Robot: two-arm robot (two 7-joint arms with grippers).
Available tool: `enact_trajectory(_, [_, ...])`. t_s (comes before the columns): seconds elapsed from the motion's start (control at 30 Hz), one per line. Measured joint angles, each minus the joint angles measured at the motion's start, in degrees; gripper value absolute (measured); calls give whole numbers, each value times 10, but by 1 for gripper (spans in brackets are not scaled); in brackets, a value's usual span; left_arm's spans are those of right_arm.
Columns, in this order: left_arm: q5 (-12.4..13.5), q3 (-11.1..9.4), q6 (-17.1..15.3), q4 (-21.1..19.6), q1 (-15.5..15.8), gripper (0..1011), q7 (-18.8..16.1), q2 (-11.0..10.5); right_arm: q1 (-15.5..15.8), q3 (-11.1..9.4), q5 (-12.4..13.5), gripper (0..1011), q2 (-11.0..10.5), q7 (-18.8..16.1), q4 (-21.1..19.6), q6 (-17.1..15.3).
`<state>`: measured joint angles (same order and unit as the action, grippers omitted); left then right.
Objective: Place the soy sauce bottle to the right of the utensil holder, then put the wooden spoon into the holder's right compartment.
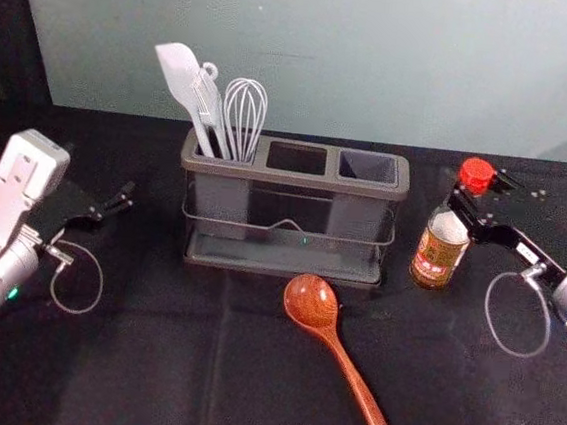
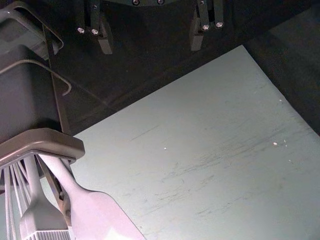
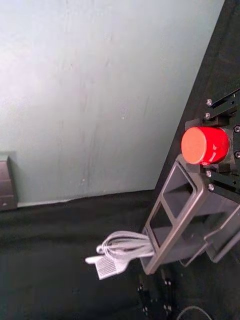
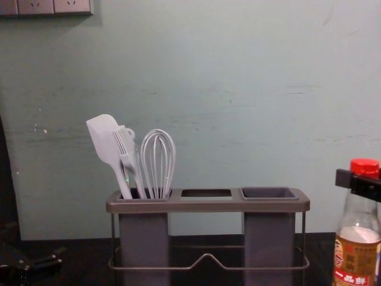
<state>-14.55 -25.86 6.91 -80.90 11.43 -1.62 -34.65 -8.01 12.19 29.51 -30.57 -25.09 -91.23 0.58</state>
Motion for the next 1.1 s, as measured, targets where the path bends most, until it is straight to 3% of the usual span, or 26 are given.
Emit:
enact_trajectory(0.17, [0,0,0,0,0,1005,0,0,-26,11,-3,383,21,3,40,1])
enact_trajectory(0.5, [0,0,0,0,0,1005,0,0,-46,18,-7,383,48,8,80,13])
enact_trajectory(1.1, [0,0,0,0,0,1005,0,0,-58,20,-13,383,68,7,110,27])
